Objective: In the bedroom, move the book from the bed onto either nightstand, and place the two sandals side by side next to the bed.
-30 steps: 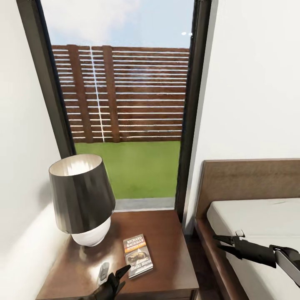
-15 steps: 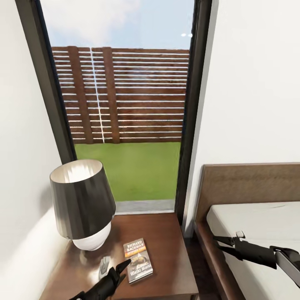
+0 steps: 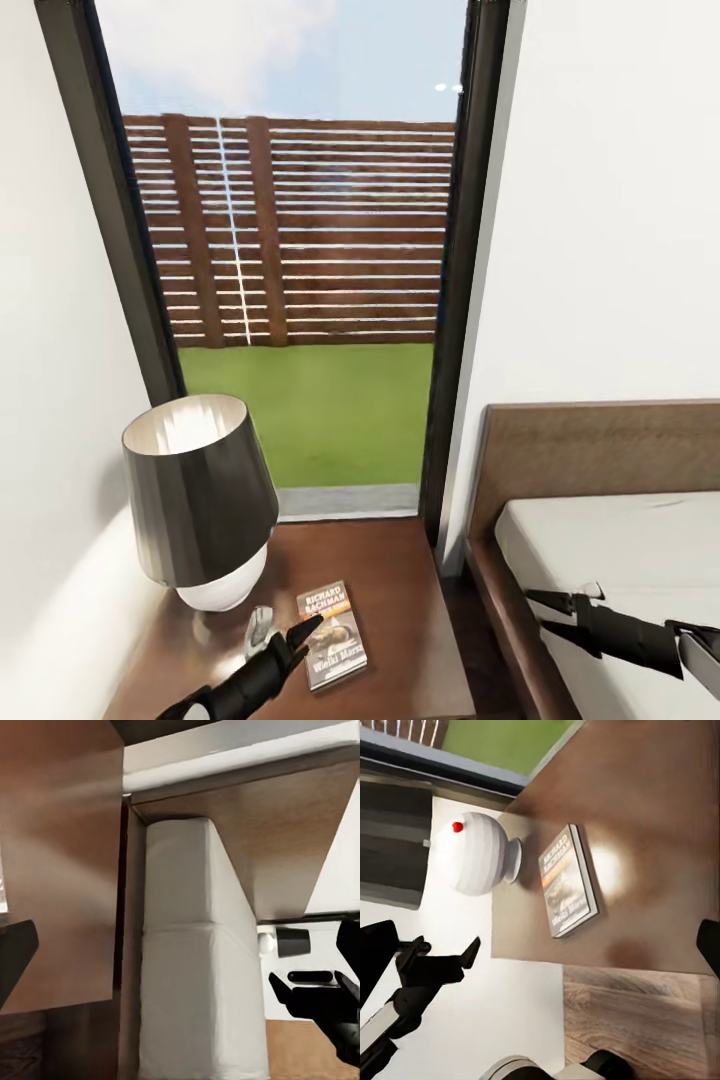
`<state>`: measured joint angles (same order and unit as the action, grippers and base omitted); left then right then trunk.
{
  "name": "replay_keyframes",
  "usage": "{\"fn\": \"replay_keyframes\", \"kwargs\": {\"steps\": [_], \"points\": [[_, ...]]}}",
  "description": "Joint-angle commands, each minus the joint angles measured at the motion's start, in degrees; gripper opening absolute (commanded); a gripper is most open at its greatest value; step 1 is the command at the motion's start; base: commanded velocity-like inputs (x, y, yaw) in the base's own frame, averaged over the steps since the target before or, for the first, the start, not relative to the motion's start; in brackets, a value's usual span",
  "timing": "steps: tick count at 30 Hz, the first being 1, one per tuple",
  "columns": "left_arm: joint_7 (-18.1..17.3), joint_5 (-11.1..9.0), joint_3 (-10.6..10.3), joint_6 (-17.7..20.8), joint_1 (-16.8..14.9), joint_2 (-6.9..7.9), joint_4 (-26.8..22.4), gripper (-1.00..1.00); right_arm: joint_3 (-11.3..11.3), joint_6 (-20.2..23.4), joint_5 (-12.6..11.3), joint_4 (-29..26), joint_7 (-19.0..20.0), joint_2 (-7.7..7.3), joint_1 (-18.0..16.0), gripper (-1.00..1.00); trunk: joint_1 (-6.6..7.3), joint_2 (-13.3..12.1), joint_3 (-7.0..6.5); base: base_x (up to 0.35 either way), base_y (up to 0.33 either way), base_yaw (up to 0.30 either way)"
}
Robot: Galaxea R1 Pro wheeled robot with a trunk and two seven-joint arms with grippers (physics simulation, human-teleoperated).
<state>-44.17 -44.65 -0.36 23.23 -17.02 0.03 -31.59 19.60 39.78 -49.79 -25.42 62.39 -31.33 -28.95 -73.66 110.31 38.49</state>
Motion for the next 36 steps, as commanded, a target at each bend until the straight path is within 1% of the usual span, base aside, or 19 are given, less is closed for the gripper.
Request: {"fn": "replay_keyframes", "kwargs": {"steps": [1,2,5,8,10,13,14,15,17,19,21,22,23,26,27,29,30,33,36], "points": [[0.0,-0.2,-1.4,0.4,0.0,0.03,0.0,1.00,0.3,0.0,-0.5,0.4,0.0,-0.05,-0.1,1.00,0.23,-0.4,-0.13,0.000,0.000,0.000],[0.0,0.1,-2.8,0.2,0.0,0.06,0.0,1.00,0.3,-0.3,-0.5,0.7,0.0,-0.05,-0.1,1.00,0.45,-0.8,-0.30,0.000,0.000,0.000],[0.1,0.7,-5.1,-0.7,0.0,0.12,0.0,1.00,0.3,-0.7,-0.4,1.1,0.0,-0.05,-0.1,1.00,1.11,-2.0,-0.84,0.000,0.000,0.000],[0.2,1.1,-6.0,-2.1,0.0,0.14,0.1,1.00,0.5,-1.2,-0.3,1.3,0.0,-0.05,0.0,1.00,1.77,-3.2,-1.38,0.000,0.000,0.000],[0.3,2.0,-6.2,-3.2,0.0,0.15,0.1,1.00,0.6,-2.1,-0.3,1.5,-0.1,-0.03,0.0,1.00,2.21,-4.0,-1.74,0.000,0.000,0.000],[0.3,6.4,-6.4,-5.3,0.0,0.15,0.3,1.00,0.7,-5.9,-0.1,1.7,-0.1,0.15,0.0,1.00,2.87,-5.2,-2.28,0.000,0.000,0.000],[0.3,7.3,-6.4,-5.5,0.0,0.15,0.3,1.00,0.7,-6.6,0.0,1.8,-0.1,0.16,0.0,1.00,3.09,-5.6,-2.46,0.000,0.000,0.000],[0.3,9.1,-6.5,-5.9,0.0,0.15,0.4,1.00,0.7,-7.7,0.6,2.1,-0.1,0.18,0.0,1.00,3.31,-6.0,-2.64,0.000,0.000,0.000],[0.3,12.2,-6.5,-6.3,0.0,0.15,0.5,1.00,0.8,-9.0,2.5,3.1,-0.1,0.23,0.0,1.00,3.75,-6.8,-3.00,0.000,0.000,0.000],[0.3,14.0,-6.5,-7.2,0.2,0.24,0.7,1.00,0.9,-9.8,5.5,4.8,-0.2,0.76,0.0,1.00,4.19,-7.6,-3.36,0.000,0.000,0.000],[0.4,14.8,-6.5,-8.8,0.3,0.62,0.7,1.00,0.9,-11.4,8.9,6.9,-0.2,2.25,0.0,1.00,4.63,-8.4,-3.72,0.000,0.000,0.000],[0.4,15.1,-6.5,-10.1,0.4,0.81,0.8,1.00,0.9,-13.3,11.5,8.6,-0.2,3.77,0.0,1.00,4.85,-8.8,-3.90,0.000,0.000,0.000],[0.4,15.1,-6.5,-10.5,0.5,0.85,0.8,1.00,0.9,-14.0,12.2,9.2,-0.3,4.31,0.0,1.00,5.07,-9.2,-4.07,0.000,0.000,0.000],[0.4,15.6,-6.5,-12.6,0.6,1.08,0.9,1.00,0.9,-17.5,16.6,12.2,-0.4,7.10,0.0,1.00,5.72,-10.4,-4.61,0.000,0.000,0.000],[0.4,16.5,-6.5,-13.0,0.7,1.13,1.0,1.00,0.9,-18.2,17.8,13.0,-0.4,7.63,0.0,1.00,5.94,-10.8,-4.79,0.000,0.000,0.000],[0.4,18.4,-6.5,-13.4,0.7,1.17,1.3,1.00,0.9,-18.7,18.8,13.9,-0.5,8.08,0.0,1.00,6.38,-11.6,-5.15,0.000,0.000,0.000],[0.4,20.6,-6.5,-13.7,0.7,1.19,1.8,1.00,0.9,-19.2,19.3,14.5,-0.5,8.32,0.0,1.00,6.60,-12.0,-5.33,0.000,0.000,0.000],[1.1,23.5,-6.4,-13.9,0.8,1.20,3.3,1.00,0.9,-21.1,19.6,15.9,-0.5,8.48,0.0,1.00,7.26,-13.2,-5.87,0.000,0.000,0.000],[3.3,24.7,-6.4,-14.0,0.8,1.17,4.1,1.00,0.9,-24.3,19.8,17.4,-0.4,8.54,0.0,1.00,7.92,-14.4,-6.41,0.000,0.000,0.000]]}}
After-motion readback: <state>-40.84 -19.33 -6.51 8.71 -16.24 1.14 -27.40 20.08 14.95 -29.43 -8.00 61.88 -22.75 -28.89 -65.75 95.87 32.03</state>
